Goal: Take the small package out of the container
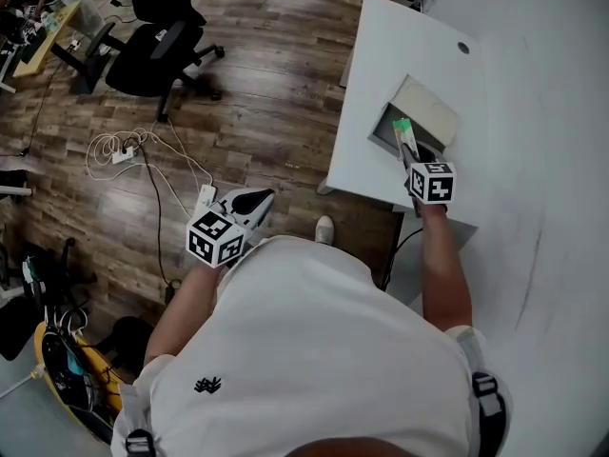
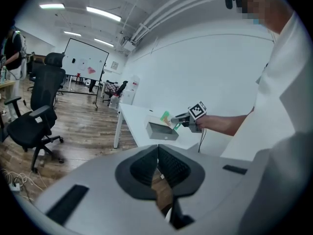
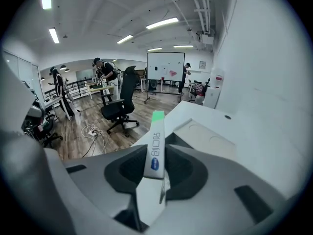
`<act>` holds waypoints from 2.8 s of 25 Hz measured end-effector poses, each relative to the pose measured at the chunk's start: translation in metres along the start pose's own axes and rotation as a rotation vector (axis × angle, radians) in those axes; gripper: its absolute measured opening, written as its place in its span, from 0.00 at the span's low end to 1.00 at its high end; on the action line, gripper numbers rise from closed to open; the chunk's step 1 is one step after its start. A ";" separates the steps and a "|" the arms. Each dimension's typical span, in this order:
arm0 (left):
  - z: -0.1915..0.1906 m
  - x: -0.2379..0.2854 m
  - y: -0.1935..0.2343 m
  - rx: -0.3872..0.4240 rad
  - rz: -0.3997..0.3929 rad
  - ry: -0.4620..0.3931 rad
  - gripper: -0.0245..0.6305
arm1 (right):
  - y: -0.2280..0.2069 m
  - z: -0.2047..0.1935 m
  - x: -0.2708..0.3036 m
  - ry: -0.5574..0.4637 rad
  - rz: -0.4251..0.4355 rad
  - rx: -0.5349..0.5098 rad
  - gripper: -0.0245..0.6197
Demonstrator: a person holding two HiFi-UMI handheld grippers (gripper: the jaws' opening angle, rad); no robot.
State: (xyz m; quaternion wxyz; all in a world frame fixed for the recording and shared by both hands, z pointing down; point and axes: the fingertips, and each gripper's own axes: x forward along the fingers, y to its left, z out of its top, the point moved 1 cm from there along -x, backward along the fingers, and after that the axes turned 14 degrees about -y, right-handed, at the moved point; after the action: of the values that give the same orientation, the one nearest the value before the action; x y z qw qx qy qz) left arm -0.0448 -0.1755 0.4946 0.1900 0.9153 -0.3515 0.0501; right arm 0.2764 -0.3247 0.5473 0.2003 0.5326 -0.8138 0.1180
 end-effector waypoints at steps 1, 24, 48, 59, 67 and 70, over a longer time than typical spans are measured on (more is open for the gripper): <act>-0.001 -0.002 0.000 0.001 -0.010 0.000 0.05 | 0.006 0.001 -0.006 -0.005 -0.001 -0.001 0.19; -0.027 -0.071 -0.003 0.008 -0.178 0.039 0.05 | 0.170 -0.024 -0.131 -0.048 -0.017 0.150 0.18; -0.033 -0.088 -0.004 0.012 -0.183 0.007 0.05 | 0.211 -0.018 -0.155 -0.075 0.006 0.114 0.18; -0.032 -0.094 0.003 0.011 -0.167 -0.005 0.05 | 0.207 -0.016 -0.152 -0.073 -0.001 0.101 0.18; -0.030 -0.104 0.007 0.007 -0.167 -0.001 0.05 | 0.206 -0.013 -0.154 -0.075 -0.021 0.100 0.18; -0.029 -0.103 0.007 0.010 -0.165 -0.002 0.05 | 0.204 -0.010 -0.153 -0.085 -0.023 0.099 0.18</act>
State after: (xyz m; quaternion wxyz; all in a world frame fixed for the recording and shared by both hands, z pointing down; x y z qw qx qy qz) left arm -0.1254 -0.1052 0.5004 0.1886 0.9422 -0.2748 0.0348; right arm 0.1462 -0.1131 0.4917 0.1404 0.5557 -0.8085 0.1330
